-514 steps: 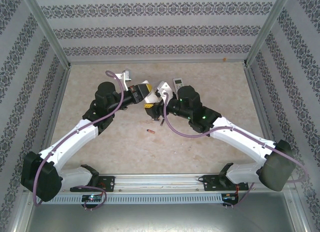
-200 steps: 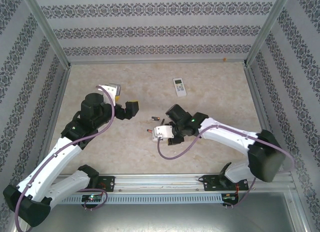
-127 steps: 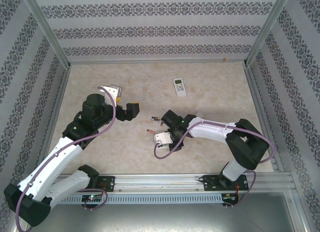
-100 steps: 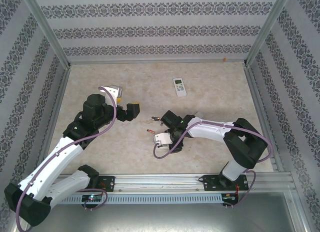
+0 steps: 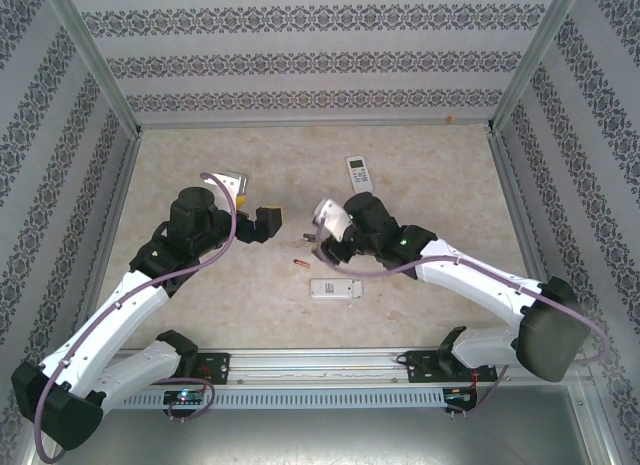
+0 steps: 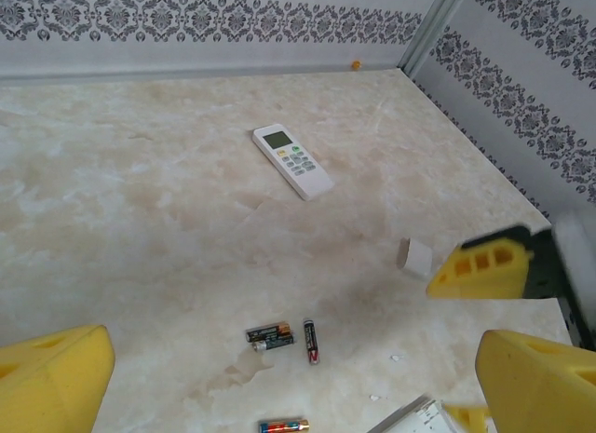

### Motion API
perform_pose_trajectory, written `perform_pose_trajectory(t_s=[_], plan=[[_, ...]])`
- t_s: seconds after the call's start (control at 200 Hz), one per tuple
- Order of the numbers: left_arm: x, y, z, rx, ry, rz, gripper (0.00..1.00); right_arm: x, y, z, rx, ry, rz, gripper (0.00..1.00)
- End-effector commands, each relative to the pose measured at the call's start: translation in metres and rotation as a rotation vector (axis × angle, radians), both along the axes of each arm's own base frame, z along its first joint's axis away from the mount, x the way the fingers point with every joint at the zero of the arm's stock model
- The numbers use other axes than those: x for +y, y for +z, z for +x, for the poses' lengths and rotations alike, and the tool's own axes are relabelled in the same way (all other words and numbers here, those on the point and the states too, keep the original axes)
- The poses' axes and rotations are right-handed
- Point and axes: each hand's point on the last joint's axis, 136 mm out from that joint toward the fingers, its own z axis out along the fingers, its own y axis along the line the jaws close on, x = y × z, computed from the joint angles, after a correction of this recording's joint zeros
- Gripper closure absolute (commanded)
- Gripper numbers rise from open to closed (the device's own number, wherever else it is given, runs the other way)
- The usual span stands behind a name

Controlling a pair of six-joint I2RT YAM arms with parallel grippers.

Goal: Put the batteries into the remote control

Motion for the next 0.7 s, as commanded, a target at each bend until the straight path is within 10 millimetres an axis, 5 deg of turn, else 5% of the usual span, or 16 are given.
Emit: perform_pose_trajectory(t_s=[0.0,0.265,0.44,0.694], plan=[[-0.001,0.008,0.004,-0.006,0.003,-0.040,0.00,-0.027,0.006,0.024,0.319,-0.584,0.266,0.34],[-0.013,-0.011,-0.002,0.080,-0.058,-0.053,0.00,-0.033,-0.051,0.021,0.578,-0.867,0.266,0.45],[-0.008,-0.015,-0.002,0.083,-0.031,-0.040,0.00,-0.023,-0.092,0.032,0.626,-0.896,0.081,0.46],[-0.004,-0.017,-0.003,0.091,-0.021,-0.024,0.00,-0.009,-0.146,0.047,0.671,-0.915,-0.053,0.60]])
